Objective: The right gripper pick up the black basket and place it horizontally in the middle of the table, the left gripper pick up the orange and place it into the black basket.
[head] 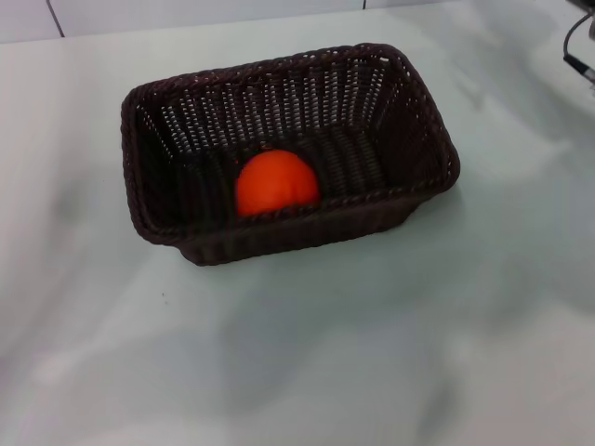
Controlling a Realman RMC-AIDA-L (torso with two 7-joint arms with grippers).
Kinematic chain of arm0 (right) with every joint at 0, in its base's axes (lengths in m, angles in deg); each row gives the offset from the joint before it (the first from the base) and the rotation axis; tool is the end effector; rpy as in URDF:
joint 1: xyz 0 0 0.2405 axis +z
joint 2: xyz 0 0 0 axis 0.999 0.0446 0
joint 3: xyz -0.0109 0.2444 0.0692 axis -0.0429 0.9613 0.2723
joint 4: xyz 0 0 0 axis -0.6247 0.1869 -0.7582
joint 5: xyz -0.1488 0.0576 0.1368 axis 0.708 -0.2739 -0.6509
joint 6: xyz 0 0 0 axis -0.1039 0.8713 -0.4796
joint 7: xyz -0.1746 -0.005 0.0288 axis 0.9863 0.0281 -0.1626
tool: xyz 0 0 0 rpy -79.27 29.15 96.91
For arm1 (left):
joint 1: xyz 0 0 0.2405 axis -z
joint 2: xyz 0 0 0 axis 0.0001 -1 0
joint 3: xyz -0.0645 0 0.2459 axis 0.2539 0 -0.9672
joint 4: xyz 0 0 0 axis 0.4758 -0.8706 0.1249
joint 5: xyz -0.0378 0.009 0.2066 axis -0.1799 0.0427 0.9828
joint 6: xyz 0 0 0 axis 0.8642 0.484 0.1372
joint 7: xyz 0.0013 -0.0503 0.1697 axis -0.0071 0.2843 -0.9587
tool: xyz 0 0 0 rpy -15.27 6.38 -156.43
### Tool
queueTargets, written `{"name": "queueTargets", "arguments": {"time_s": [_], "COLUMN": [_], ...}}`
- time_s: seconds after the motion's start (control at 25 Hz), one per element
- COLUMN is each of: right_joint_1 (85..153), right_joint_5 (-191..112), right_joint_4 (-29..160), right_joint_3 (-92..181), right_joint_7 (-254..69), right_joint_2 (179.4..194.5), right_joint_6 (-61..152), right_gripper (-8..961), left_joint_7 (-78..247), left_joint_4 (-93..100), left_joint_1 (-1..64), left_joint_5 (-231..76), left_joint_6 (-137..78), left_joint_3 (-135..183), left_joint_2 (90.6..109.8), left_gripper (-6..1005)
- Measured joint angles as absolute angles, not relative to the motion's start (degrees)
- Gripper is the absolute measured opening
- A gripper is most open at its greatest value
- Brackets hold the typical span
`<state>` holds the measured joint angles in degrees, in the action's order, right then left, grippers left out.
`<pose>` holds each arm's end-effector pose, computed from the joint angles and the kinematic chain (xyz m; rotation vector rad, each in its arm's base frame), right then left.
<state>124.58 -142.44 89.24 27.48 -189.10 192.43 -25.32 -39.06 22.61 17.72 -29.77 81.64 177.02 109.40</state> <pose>0.2631 0.4466 0.0444 -1.1901 -1.6464 -0.7815 -0.2646 0.2917 0.0495 -1.6065 -0.5072 -1.5804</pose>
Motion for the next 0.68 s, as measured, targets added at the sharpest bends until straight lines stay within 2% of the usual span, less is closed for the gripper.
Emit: {"name": "queueTargets", "arguments": {"time_s": [0.2,0.44,0.68], "right_joint_1": [124.1,124.6,126.9], "right_joint_5": [-154.4,-165.4,-170.9], "right_joint_4": [88.1,84.7,80.1], "right_joint_3": [27.6,27.7,27.7], "right_joint_7": [-169.5,-149.7,-138.8], "right_joint_2": [193.35,193.36,192.61], "right_joint_6": [-25.3,-25.3,-25.1], "right_gripper": [835,835,835], "left_joint_7": [-39.1,-39.2,-41.2], "left_joint_4": [20.3,18.2,15.7], "left_joint_1": [14.9,13.6,14.0], "left_joint_5": [-36.0,-36.8,-36.9], "left_joint_6": [85.2,85.9,86.2], "left_joint_3": [179.3,183.5,183.9], "left_joint_2": [109.39,109.39,109.48], "left_gripper": [918,918,917]}}
